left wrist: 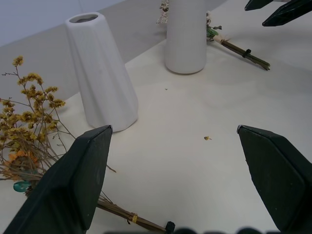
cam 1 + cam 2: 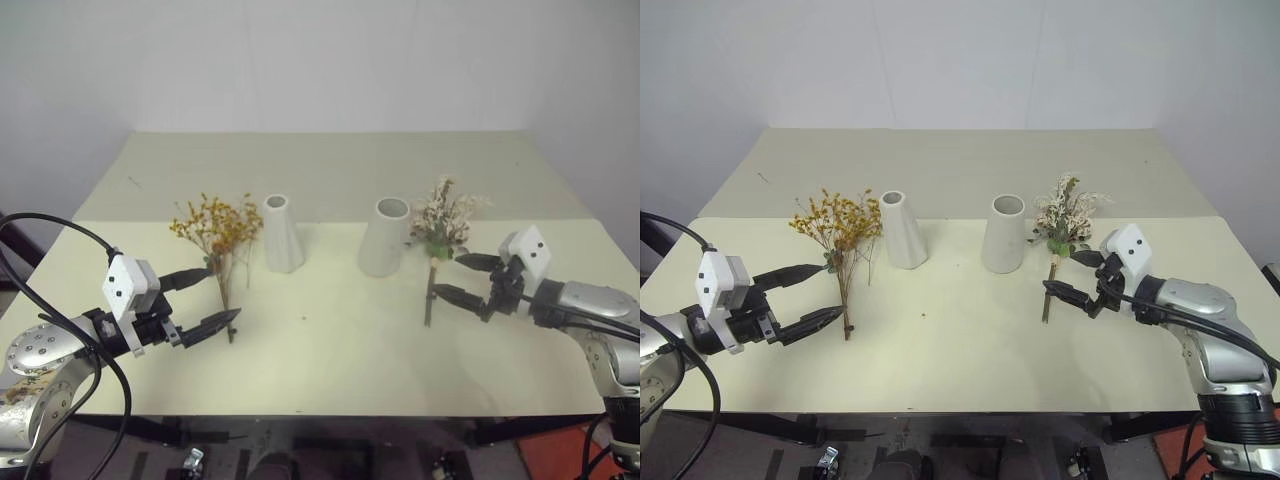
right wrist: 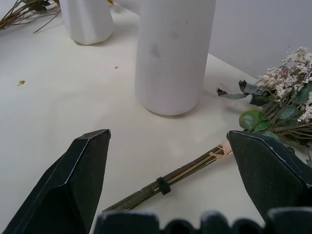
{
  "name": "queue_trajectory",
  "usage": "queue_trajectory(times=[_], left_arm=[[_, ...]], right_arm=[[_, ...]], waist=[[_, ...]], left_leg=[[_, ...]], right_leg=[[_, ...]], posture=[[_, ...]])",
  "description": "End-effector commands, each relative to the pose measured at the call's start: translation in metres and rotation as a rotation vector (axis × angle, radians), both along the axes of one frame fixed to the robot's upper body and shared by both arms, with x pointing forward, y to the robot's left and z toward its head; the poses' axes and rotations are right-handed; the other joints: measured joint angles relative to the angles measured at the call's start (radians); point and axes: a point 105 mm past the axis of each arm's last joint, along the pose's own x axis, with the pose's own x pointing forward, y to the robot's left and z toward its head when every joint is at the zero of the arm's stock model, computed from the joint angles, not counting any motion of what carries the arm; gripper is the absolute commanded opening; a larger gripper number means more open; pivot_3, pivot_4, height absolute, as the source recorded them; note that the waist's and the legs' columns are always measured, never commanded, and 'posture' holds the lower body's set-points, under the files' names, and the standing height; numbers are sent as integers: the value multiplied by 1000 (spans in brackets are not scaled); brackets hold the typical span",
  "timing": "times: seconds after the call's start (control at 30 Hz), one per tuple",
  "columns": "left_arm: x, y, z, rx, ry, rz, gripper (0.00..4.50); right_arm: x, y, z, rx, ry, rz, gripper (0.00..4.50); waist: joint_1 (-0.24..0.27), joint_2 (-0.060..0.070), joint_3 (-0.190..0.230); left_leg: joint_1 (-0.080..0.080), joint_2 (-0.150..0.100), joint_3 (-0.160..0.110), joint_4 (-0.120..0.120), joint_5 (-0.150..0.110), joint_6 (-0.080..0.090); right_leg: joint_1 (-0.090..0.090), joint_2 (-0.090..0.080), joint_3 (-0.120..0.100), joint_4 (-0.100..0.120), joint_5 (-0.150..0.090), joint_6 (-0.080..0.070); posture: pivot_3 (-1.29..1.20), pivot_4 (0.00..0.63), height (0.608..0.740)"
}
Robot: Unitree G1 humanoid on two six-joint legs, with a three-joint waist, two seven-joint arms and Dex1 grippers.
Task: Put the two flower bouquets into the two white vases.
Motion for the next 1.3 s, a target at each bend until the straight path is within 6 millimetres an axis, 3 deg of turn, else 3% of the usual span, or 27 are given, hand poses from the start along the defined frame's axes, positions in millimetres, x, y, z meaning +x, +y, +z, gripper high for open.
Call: queue_trajectory(times=[0.03, 0.43, 0.73, 1.13, 1.3], left_arm=[[-1, -1, 7, 11, -37, -9, 4470], [0, -3, 8, 19, -31, -29, 4470], [14, -9, 14, 45, 11, -110, 4470], [42, -28, 56, 47, 31, -333, 4470], [49, -35, 66, 75, 12, -391, 4470]], right_arm=[[1, 2, 8, -3, -30, 0, 4500], [7, 5, 8, -7, -1, -40, 4500], [37, 1, 7, 47, 174, -268, 4500], [55, 20, 1, 35, 363, -388, 4500], [61, 15, -4, -35, 431, -489, 4500]], waist=[[0, 0, 0], [-1, 0, 0], [-1, 0, 0], [-6, 0, 0], [-15, 0, 0]], left_leg=[[0, 0, 0, 0, 0, 0], [0, 0, 0, 0, 0, 0], [0, 0, 0, 0, 0, 0], [-3, 0, 4, 1, 0, 0], [-4, 0, 4, 2, 0, 0]], right_leg=[[0, 0, 0, 0, 0, 0], [0, 0, 0, 0, 0, 0], [-1, 0, 0, 1, 0, 0], [-1, 1, -2, 4, 0, 0], [-2, 1, -2, 4, 0, 0]], posture=[[0, 150, 740], [0, 150, 740], [0, 150, 740], [0, 150, 740], [0, 150, 740]])
